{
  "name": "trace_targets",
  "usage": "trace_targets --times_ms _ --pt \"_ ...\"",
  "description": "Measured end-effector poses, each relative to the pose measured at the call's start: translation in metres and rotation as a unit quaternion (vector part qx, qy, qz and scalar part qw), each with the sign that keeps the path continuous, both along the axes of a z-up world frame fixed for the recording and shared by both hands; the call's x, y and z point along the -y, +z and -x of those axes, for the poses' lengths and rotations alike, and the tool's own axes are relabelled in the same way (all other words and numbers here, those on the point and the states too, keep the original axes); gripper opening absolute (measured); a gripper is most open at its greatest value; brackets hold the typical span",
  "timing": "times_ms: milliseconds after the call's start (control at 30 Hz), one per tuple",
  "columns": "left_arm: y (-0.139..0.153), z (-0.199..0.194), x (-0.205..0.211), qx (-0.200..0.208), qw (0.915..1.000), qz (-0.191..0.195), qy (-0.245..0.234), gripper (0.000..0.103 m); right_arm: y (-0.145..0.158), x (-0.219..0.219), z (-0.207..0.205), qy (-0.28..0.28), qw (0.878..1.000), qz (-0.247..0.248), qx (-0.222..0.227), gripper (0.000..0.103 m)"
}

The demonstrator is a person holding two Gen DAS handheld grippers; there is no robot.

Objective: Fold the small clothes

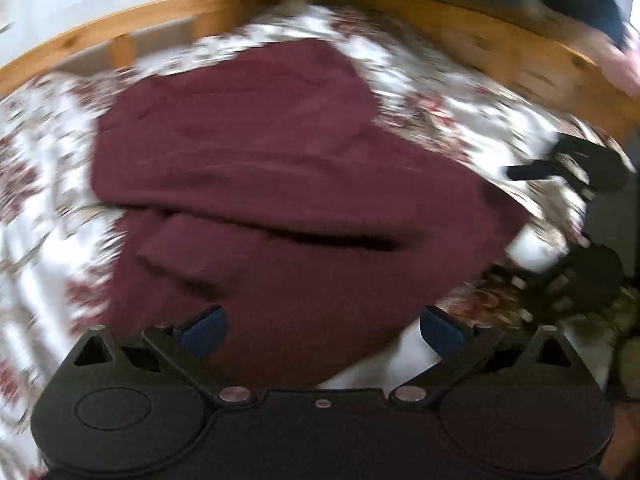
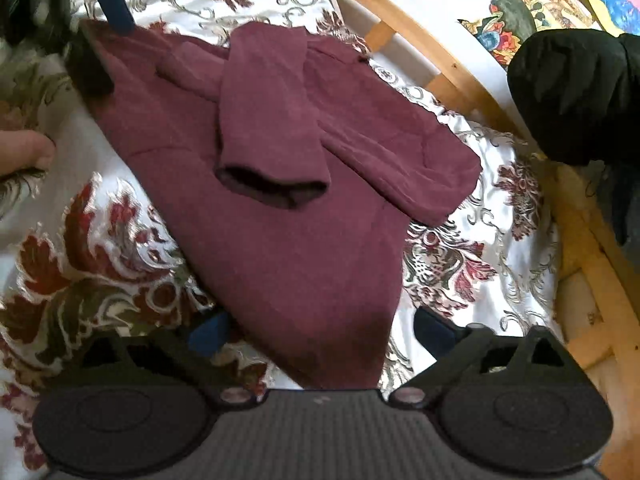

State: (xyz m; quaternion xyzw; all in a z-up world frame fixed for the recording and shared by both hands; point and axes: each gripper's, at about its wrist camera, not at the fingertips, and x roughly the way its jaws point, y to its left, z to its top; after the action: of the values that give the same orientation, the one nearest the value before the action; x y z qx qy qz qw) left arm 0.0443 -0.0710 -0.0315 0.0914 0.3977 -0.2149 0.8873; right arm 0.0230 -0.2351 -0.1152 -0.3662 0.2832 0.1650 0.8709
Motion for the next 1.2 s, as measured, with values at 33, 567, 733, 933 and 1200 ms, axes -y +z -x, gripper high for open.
trace_targets --times_ms 33,567,733,933,1200 --pt "-0.002 0.002 0.01 0.002 0.9998 -0.01 -0.018 0.102 0.002 0.001 0.0 0.001 1.0 -0.017 -0.015 0.073" --pt "-0.033 -0.015 0.069 0.013 0.9929 -0.118 -0.011 0.102 0.044 0.051 -0.024 -0.022 0.97 -0.233 -0.07 0.02" --pt "-0.027 -0.018 0.057 0.036 0.9907 -0.129 0.025 0.099 0.043 0.054 -0.026 -0.024 0.968 -0.237 -0.079 0.02" --pt "-0.022 -0.001 0.034 0.071 0.9827 -0.165 0.044 0.093 0.045 0.054 -0.025 -0.024 0.967 -0.243 -0.077 0.02" --pt "-0.026 0.003 -0.023 0.045 0.9666 -0.216 0.13 0.076 0.044 0.055 -0.025 -0.03 0.967 -0.242 -0.075 0.019"
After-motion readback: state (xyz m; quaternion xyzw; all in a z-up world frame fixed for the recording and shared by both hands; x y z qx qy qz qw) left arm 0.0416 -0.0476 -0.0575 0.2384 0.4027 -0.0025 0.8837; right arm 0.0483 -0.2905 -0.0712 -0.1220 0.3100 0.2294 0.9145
